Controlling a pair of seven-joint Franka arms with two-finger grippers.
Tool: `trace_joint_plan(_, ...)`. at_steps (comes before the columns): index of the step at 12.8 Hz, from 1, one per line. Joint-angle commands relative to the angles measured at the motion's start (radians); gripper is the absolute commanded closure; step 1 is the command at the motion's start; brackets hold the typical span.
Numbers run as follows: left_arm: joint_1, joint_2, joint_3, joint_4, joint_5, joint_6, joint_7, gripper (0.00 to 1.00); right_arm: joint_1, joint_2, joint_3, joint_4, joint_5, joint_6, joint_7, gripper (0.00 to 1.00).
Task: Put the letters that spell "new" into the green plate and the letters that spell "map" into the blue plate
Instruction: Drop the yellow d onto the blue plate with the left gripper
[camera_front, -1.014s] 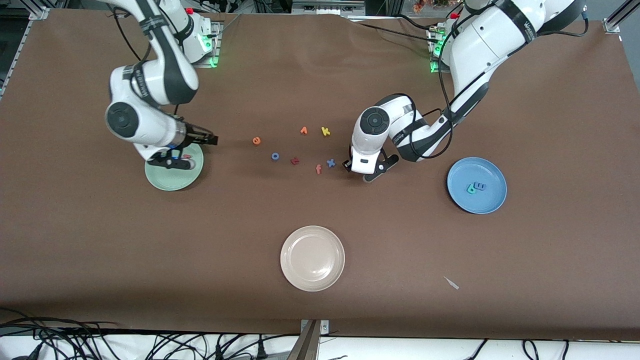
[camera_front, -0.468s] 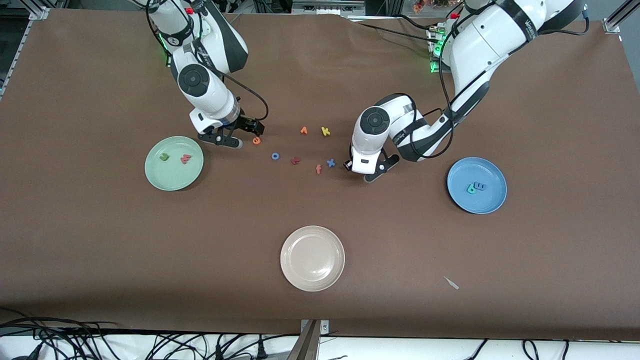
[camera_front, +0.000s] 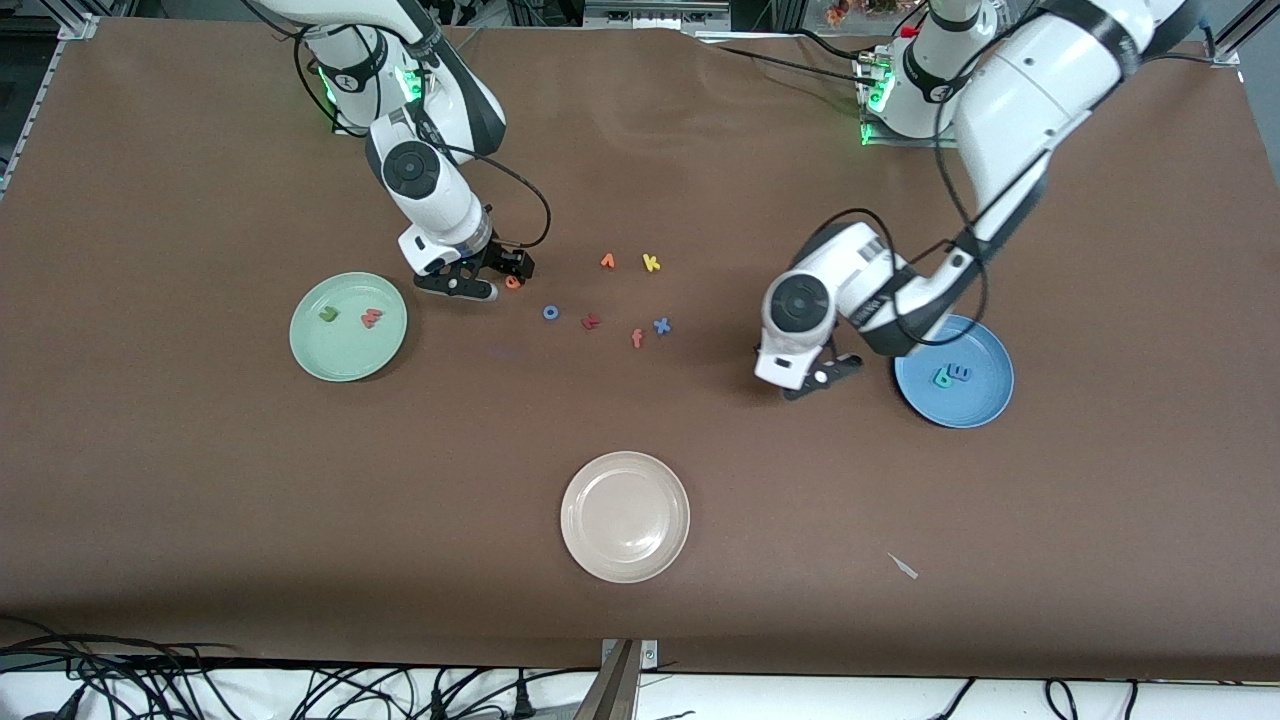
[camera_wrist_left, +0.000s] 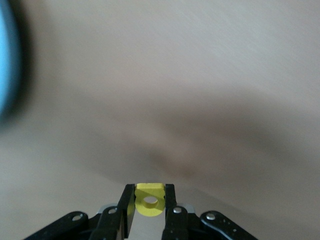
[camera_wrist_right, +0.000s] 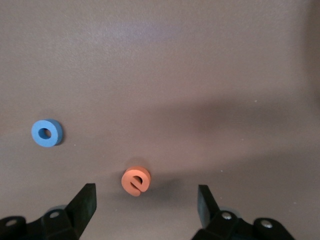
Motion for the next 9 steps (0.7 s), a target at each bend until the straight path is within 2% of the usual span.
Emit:
trace_joint_plan(1, 0.121, -0.04, -0.043, 0.027, -0.001, -0.123, 0.236, 1.0, 0.017, 0.007, -0.004, -0.001, -0.017, 0.014, 0.02, 0.19)
trace_joint_plan(4, 0.193, -0.037, -0.039, 0.122, -0.003, -0.283, 0.546, 1.0, 0.02, 0.046, -0.004, -0.001, -0.021, 0.077, 0.019, 0.25)
trace_joint_plan(6, 0.244, -0.017, -0.024, 0.124, 0.012, -0.282, 0.718, 0.97, 0.024, 0.057, -0.006, -0.001, -0.021, 0.097, 0.019, 0.31)
trace_joint_plan(7, 0.248, -0.005, 0.004, 0.124, 0.017, -0.28, 0.772, 0.96, 0.024, 0.058, -0.006, -0.001, -0.021, 0.097, 0.019, 0.39)
trace_joint_plan(8, 0.245, -0.005, 0.039, 0.124, 0.017, -0.278, 0.82, 0.89, 0.023, 0.06, -0.006, 0.001, -0.021, 0.097, 0.019, 0.41)
trace_joint_plan(9, 0.248, -0.005, 0.048, 0.125, 0.018, -0.278, 0.864, 0.84, 0.023, 0.066, -0.006, 0.001, -0.021, 0.097, 0.019, 0.47)
